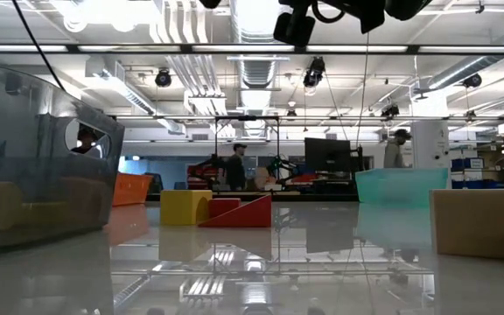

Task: Sort & place blocks by color
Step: Put the yellow block into the black bin

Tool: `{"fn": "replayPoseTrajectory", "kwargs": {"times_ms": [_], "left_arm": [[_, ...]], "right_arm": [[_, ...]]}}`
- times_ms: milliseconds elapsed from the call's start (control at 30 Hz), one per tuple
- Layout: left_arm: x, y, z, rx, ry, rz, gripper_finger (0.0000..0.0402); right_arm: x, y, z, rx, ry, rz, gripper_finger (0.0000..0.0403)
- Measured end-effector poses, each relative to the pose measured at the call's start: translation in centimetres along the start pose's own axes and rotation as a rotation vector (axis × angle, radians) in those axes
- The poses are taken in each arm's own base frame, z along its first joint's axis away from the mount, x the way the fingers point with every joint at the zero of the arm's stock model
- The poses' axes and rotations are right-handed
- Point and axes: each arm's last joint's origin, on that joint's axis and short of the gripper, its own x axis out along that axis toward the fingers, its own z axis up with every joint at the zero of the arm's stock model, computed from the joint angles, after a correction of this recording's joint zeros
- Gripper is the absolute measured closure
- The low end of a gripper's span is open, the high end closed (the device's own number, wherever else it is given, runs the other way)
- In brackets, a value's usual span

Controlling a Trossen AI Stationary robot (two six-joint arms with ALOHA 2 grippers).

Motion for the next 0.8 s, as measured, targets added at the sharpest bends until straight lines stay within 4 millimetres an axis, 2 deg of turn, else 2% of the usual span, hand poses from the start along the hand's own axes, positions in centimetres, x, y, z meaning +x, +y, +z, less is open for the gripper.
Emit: {"fn": "replayPoseTrajectory", "kwargs": {"times_ms": [167,467,800], "left_arm": [[0.4,0.1,-0.2,0.001,-0.003,-0.016,0.0290],[1.0,0.4,-0.7,-0.006,0.011,-0.032,0.0236],[3.2,1.0,-1.6,-0.034,-0.014,-0.178,0.0233]], "right_arm": [[0.0,0.0,0.0,0.010,0.014,0.009,0.0283],[0.0,0.0,-0.1,0.014,0.019,0.013,0.0283],[0.0,0.0,-0.1,0.015,0.022,0.014,0.0283]]}}
